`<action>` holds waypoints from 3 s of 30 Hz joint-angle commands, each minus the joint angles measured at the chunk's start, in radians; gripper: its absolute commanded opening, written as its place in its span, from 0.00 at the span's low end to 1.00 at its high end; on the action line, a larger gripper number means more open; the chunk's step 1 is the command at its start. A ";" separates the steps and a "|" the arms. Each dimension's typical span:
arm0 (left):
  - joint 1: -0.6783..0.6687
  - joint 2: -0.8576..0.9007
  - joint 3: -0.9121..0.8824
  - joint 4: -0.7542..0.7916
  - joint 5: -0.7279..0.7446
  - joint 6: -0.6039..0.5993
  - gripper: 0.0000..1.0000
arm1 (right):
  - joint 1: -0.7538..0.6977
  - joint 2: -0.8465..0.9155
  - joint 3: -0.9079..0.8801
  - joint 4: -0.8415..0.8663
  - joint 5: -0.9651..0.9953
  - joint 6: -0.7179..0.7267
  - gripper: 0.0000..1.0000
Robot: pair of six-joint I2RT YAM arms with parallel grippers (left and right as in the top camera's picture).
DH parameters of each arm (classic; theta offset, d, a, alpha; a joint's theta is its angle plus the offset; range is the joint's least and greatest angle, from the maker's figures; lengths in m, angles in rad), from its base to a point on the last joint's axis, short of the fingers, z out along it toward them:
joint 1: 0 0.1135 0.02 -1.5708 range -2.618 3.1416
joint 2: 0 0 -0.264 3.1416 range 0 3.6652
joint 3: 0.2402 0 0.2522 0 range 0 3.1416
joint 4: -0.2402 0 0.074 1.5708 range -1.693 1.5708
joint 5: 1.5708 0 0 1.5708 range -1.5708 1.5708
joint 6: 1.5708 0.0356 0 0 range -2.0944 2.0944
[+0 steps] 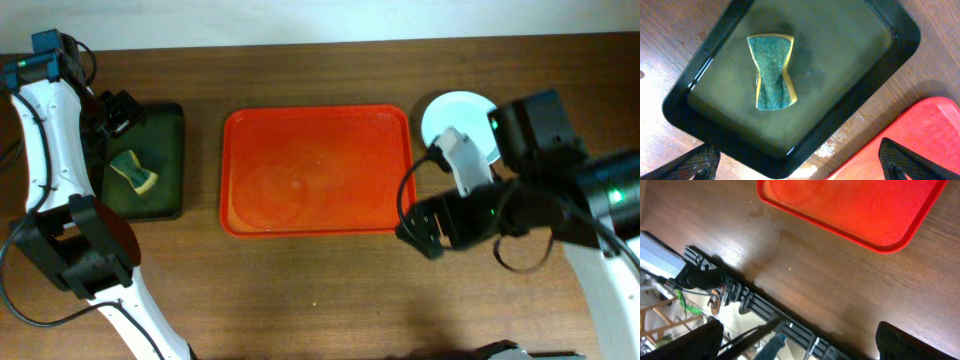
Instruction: Clean dirty plates on tray and stack at the side
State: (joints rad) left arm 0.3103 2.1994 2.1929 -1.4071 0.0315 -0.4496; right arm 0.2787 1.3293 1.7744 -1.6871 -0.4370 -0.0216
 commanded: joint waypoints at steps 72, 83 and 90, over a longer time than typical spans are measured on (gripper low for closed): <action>0.007 -0.002 0.011 -0.001 0.010 0.006 1.00 | -0.260 -1.326 -1.769 1.606 0.449 -0.008 0.98; 0.007 -0.002 0.011 -0.001 0.010 0.006 0.99 | -0.260 -1.326 -1.769 1.606 0.449 -0.008 0.98; 0.007 -0.002 0.011 -0.002 -0.053 0.011 0.99 | -0.260 -1.326 -1.769 1.606 0.449 -0.008 0.98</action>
State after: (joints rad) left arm 0.3103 2.1994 2.1952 -1.4071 0.0376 -0.4496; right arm 0.0257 0.0139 0.0147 -0.0780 0.0036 -0.0273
